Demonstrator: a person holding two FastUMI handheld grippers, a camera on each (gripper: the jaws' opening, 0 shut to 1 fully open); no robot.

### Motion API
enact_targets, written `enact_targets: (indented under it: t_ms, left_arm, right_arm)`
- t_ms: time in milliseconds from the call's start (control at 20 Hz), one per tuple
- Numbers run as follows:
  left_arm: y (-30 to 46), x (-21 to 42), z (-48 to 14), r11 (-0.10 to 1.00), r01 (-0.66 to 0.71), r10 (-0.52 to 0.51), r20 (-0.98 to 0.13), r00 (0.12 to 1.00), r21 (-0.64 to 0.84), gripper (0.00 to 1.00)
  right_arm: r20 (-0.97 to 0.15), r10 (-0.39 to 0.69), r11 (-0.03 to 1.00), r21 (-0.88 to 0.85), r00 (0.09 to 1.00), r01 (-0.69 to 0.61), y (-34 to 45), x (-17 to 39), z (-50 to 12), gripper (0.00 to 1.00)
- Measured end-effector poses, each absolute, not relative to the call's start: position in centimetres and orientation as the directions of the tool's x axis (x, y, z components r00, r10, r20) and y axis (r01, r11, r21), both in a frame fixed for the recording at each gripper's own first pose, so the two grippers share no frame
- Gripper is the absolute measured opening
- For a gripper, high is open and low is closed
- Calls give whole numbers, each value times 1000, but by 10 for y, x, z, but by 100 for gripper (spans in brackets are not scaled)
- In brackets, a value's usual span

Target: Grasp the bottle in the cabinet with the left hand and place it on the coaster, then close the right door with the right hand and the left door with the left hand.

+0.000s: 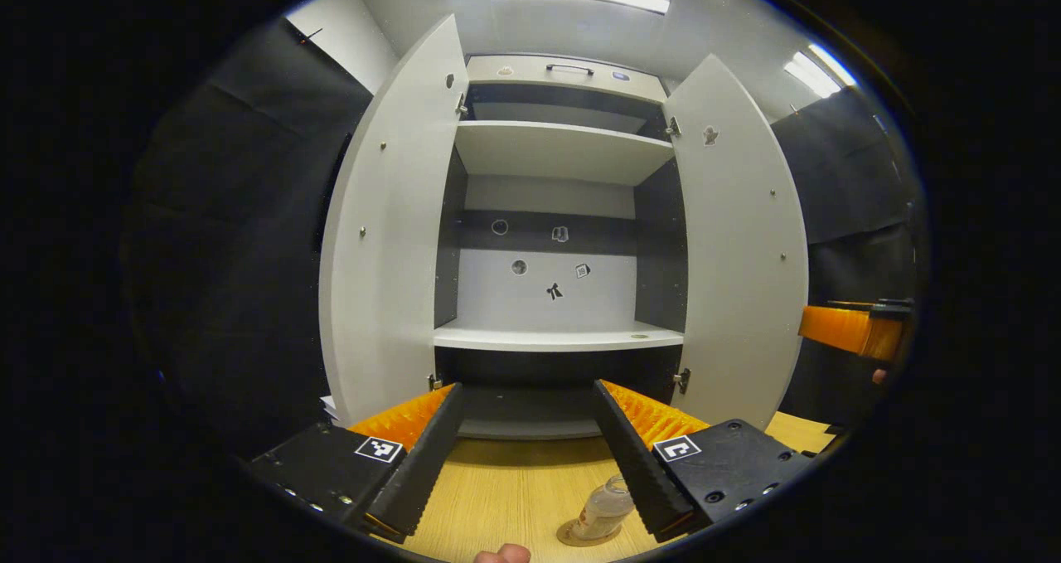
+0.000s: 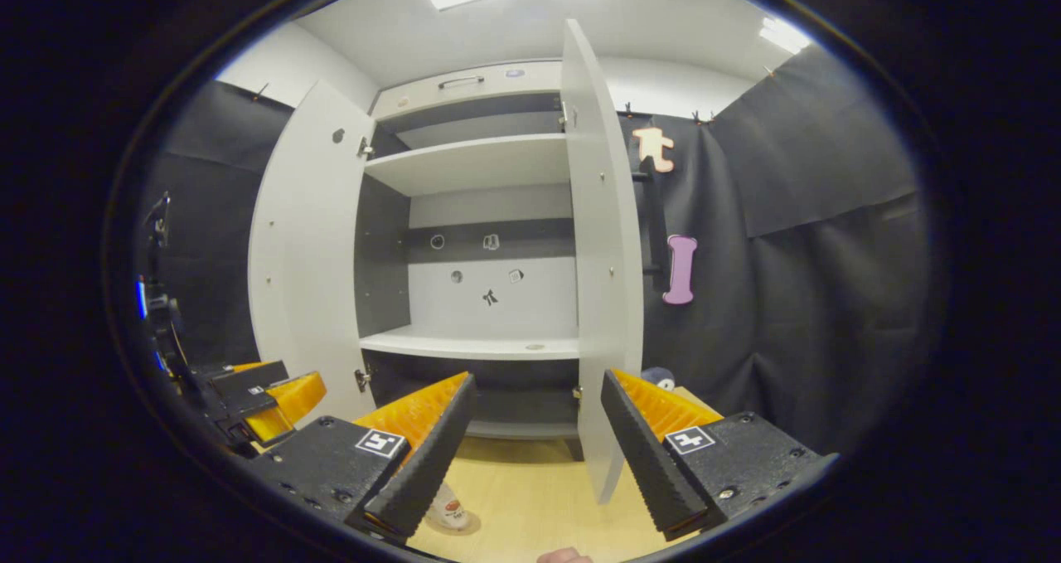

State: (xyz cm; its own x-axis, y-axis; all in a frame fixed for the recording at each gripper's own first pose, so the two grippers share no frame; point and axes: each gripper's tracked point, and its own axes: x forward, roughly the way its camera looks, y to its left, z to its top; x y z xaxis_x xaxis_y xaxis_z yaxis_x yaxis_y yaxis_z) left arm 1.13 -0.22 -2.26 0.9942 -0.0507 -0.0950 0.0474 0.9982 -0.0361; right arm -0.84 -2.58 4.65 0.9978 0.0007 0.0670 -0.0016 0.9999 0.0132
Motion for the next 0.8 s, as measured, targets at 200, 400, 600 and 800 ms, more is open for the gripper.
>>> enact_targets:
  t_ms: [200,400,600,800]
  left_arm:
    - [6,14,-20,998,33,-38,-85,996,-57,94]
    - [11,13,-19,998,17,-22,-81,996,-63,94]
    - [18,13,-11,996,0,-7,-72,997,-84,94]
    - [21,12,-17,996,5,-12,-82,997,-86,94]
  right_arm:
    - [89,-40,999,2,995,40,-44,-11,60,99]
    - [140,-86,995,-28,986,91,-74,-15,91,99]
    - [186,-130,990,-37,974,139,-93,-18,118,99]
    - [222,-185,981,-20,957,194,-140,-3,163,98]
